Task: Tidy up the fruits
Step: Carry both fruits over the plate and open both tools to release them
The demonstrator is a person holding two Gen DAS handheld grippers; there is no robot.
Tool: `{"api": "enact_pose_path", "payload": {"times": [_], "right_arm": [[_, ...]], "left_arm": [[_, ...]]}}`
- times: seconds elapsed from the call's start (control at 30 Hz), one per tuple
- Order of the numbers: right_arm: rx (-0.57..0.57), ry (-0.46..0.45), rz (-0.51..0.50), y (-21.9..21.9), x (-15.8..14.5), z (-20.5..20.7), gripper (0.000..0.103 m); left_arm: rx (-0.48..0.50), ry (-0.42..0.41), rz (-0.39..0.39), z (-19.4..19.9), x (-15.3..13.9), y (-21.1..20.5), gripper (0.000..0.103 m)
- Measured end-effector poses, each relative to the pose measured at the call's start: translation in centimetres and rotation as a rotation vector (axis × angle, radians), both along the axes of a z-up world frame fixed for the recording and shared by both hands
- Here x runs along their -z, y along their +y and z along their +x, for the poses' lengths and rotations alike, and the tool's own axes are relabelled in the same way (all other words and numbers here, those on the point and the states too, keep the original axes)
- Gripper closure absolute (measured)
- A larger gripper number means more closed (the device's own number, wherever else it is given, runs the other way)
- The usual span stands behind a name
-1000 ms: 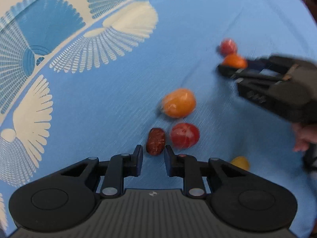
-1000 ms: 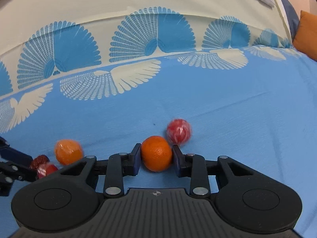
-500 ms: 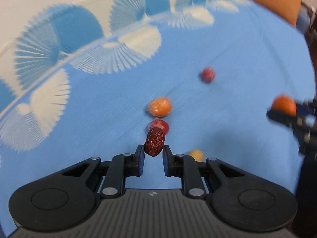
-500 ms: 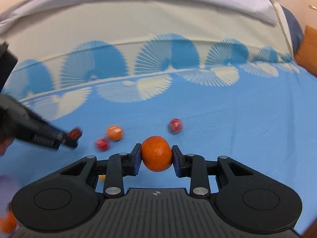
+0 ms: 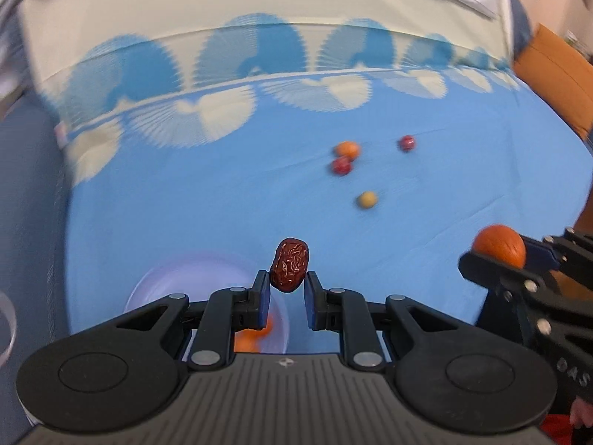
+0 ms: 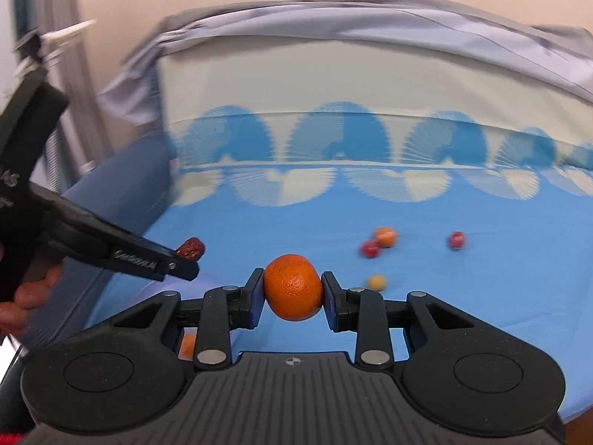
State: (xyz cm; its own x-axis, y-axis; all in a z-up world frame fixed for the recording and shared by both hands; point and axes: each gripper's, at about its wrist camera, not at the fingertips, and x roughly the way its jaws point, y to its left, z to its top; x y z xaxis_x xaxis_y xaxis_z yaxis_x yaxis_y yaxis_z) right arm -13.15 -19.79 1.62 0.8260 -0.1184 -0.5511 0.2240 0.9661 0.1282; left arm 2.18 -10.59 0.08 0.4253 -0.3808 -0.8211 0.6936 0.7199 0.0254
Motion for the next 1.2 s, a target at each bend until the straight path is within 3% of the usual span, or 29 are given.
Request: {"api": "enact_pose_path", "payload": {"times": [0.17, 0.43, 0.77, 0.9, 1.2], "right_arm": [[-0.056, -0.017, -0.073, 3.8, -0.9, -1.8, 0.069], [-0.060, -0.082, -0.119, 6.6, -2.4, -4.0, 0.069], [-0.021, -0.127, -0.148, 7.4, -3.9, -5.9, 0.069], [-0.027, -0.127, -0.154, 7.8, -4.0, -6.2, 0.069], [-0.030, -0.133, -0.158, 8.1, -4.2, -6.3, 0.069]], "left_arm": [[-0.095, -0.014, 0.003, -1.9, -0.7, 4.8, 0.082], [-0.153, -0.030, -0.039, -5.3, -1.8, 9.7, 0.082], [-0.106, -0.081, -0.084, -8.2, -3.8, 10.2, 0.082], [-0.121, -0.065, -0.109, -8.9, -4.0, 10.6, 0.082], [-0.130, -0.073, -0.111, -8.4, -4.4, 10.9, 0.082]]}}
